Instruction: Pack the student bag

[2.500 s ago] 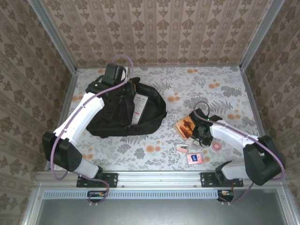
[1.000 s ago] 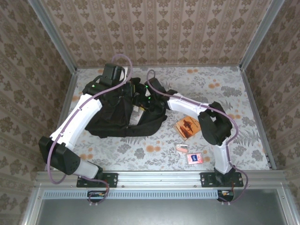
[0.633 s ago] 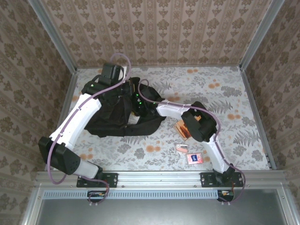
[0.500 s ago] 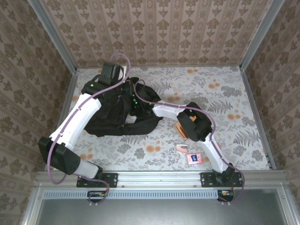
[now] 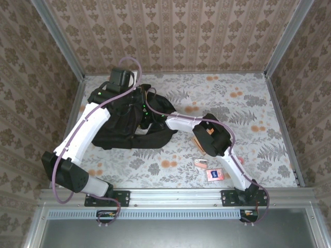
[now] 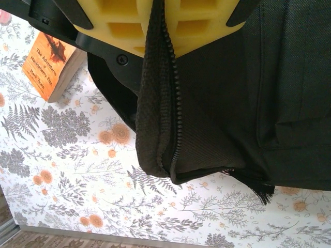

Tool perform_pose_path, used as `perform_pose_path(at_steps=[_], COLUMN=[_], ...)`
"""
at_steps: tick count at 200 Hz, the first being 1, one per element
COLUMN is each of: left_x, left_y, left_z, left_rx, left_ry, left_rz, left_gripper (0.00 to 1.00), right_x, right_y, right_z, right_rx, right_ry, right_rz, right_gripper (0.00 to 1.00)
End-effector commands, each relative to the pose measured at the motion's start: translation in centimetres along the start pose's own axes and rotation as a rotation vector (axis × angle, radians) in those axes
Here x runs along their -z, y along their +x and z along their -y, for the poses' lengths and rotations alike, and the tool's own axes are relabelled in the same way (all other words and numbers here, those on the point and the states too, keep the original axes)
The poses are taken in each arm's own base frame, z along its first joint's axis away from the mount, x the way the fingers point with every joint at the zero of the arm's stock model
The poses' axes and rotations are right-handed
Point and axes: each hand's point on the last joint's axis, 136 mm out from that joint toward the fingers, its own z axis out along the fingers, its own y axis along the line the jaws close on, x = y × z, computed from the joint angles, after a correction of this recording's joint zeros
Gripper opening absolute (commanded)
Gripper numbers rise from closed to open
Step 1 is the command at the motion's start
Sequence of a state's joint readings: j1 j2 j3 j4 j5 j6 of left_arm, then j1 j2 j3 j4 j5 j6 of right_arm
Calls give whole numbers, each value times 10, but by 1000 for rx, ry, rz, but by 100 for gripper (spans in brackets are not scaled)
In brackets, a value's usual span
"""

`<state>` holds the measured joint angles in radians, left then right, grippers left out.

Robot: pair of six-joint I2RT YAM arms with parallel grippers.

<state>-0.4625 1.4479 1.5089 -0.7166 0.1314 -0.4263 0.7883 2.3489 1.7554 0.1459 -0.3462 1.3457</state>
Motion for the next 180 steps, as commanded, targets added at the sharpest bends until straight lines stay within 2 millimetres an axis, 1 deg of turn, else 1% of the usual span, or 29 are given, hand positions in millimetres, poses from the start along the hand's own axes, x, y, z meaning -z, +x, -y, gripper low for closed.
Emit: perform_pose_path(at_steps=[1,18,33,48,65,67,70,91,111,128,148,160,173,180], left_x=[27,28,30,32,33,33,34,34,33,31,28,27,24,23], left_y=[-33,-32,-32,-33,-34,-34,-34,-34,-32,-29,-25,-22,-16,-13], left_z=[3,-3,-9,-14,-17,-17,-17,-16,-14,-13,-13,-13,-11,-10], left_rx=[24,35,46,61,72,72,74,78,76,85,96,107,107,99], left_ry=[39,22,9,-5,-4,-4,-4,3,13,22,19,20,25,24], left_rz=[138,146,153,162,168,168,170,169,163,147,133,123,104,95], left_gripper=[0,0,0,0,0,0,0,0,0,0,0,0,0,0], right_x=[29,45,59,74,84,85,87,99,114,137,168,189,213,225], right_y=[4,2,-1,-4,-5,-6,-6,-12,-15,-19,-22,-23,-21,-18], right_z=[-24,-17,-17,-9,-8,-10,-7,-12,-29,-40,-45,-39,-35,-29], right_rx=[79,116,182,247,269,271,269,274,356,431,465,466,496,517], right_ry=[10,85,143,256,281,276,278,265,259,287,307,345,373,399], right_rz=[35,63,82,111,127,131,134,165,172,197,225,243,249,248], right_gripper=[72,72,73,73,73,73,73,72,71,70,70,69,68,68])
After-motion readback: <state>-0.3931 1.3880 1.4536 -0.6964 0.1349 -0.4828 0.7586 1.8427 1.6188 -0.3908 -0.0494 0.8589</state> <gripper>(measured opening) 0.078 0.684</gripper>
